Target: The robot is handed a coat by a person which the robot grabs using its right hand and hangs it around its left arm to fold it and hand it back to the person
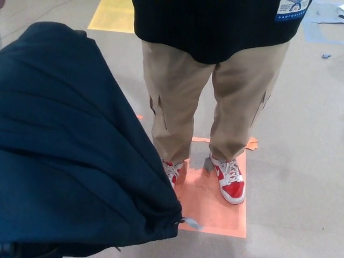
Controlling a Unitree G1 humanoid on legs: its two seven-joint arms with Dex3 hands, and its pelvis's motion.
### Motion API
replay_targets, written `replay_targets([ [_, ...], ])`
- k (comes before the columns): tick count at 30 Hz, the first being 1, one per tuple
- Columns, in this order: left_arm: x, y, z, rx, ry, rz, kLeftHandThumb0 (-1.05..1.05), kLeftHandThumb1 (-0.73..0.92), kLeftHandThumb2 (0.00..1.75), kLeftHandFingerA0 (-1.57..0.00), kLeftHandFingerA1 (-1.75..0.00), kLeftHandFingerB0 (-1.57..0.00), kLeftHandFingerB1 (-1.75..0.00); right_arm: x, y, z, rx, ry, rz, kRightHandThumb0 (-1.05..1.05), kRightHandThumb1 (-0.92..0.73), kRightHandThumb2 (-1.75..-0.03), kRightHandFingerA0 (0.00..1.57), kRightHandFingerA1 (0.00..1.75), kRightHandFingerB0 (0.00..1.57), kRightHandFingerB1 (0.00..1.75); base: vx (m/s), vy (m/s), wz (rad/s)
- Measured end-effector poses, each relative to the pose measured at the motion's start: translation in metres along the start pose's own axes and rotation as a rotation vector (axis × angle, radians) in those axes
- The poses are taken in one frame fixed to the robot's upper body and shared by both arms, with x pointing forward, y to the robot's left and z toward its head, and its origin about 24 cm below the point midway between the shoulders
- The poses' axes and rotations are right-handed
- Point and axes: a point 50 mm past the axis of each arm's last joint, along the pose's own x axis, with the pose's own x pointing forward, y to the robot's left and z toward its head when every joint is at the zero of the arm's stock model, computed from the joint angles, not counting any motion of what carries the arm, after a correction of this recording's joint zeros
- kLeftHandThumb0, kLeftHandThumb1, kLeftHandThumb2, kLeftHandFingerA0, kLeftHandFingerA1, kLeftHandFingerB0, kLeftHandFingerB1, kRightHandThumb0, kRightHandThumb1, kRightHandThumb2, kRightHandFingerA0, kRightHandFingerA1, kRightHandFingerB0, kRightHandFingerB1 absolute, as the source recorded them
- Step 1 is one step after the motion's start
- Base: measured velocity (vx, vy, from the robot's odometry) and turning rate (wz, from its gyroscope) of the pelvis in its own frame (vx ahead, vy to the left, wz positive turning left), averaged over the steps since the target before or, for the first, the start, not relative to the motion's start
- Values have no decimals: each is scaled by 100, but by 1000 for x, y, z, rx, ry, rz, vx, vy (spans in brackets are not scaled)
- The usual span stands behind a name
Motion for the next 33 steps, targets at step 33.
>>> replay_targets([
  [33,-5,-16,27,-27,-139,-77,-74,84,66,-12,-28,-11,-25,36,81,-46,162,-46,-249,-36,-54,-110,0,49,0,48,0,0,0],
])
